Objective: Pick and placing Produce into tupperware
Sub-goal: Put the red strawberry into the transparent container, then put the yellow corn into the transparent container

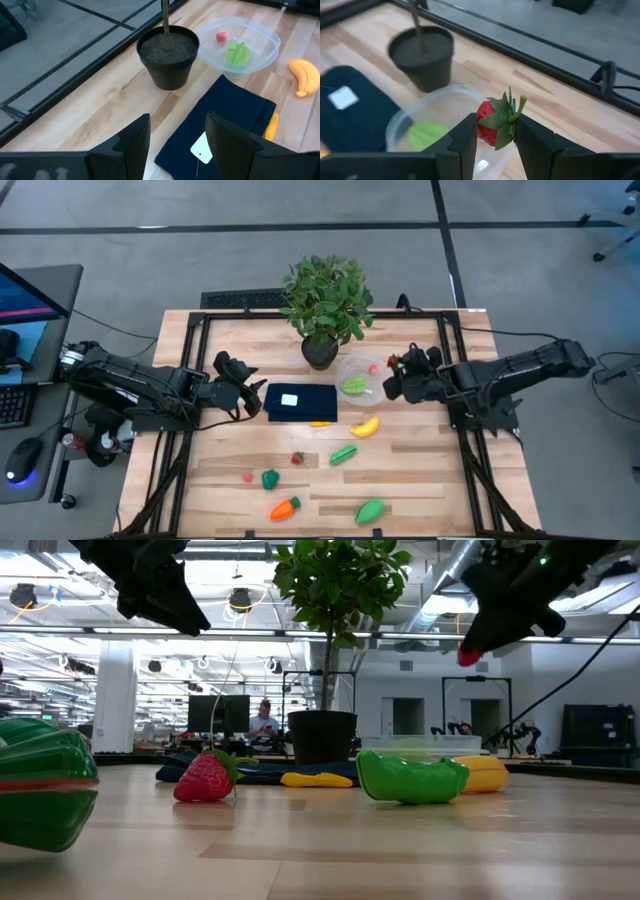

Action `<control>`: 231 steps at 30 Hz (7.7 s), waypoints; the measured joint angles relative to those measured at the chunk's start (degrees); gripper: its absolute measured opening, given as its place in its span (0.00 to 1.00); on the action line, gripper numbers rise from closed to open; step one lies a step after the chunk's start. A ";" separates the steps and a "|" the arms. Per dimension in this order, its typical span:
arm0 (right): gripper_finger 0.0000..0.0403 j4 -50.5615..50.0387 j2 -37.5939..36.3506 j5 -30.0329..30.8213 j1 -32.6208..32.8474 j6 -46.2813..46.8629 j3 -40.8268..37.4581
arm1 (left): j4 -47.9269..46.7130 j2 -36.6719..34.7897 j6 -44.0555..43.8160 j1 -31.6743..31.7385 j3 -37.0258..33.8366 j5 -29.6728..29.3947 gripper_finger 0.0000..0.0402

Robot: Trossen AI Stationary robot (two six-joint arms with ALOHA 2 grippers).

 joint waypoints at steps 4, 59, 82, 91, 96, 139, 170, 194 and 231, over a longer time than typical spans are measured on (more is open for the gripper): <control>0.30 2.01 4.20 -0.17 -1.68 -0.07 0.02 | 0.35 0.00 0.00 0.00 0.00 0.00 0.45; 0.38 15.84 22.81 -22.77 -18.16 -4.57 0.07 | 2.63 0.02 -0.52 0.00 0.00 -4.09 0.45; 0.44 12.89 9.28 -29.20 -8.60 -12.85 0.07 | 2.68 0.02 0.99 0.00 0.00 7.32 0.45; 0.45 5.56 -0.46 -29.22 2.58 -13.07 0.07 | 2.35 0.02 1.24 0.00 0.00 9.18 0.45; 0.44 2.29 -3.26 -29.19 9.64 -8.71 0.07 | 0.82 0.02 3.13 0.00 0.00 6.21 0.45; 0.35 -19.73 -2.26 -14.77 60.37 48.27 0.04 | 31.90 47.26 27.69 8.68 12.61 43.57 0.45; 0.33 -22.72 -2.24 -11.79 60.08 48.19 0.06 | 28.69 50.36 24.87 7.83 12.53 40.98 0.35; 0.32 -22.14 -2.24 -11.73 60.06 48.54 0.04 | 32.81 52.78 21.49 7.34 12.66 40.11 0.35; 0.31 -22.17 -2.24 -11.73 60.06 48.57 0.04 | 34.61 52.94 20.98 7.37 12.98 41.40 0.07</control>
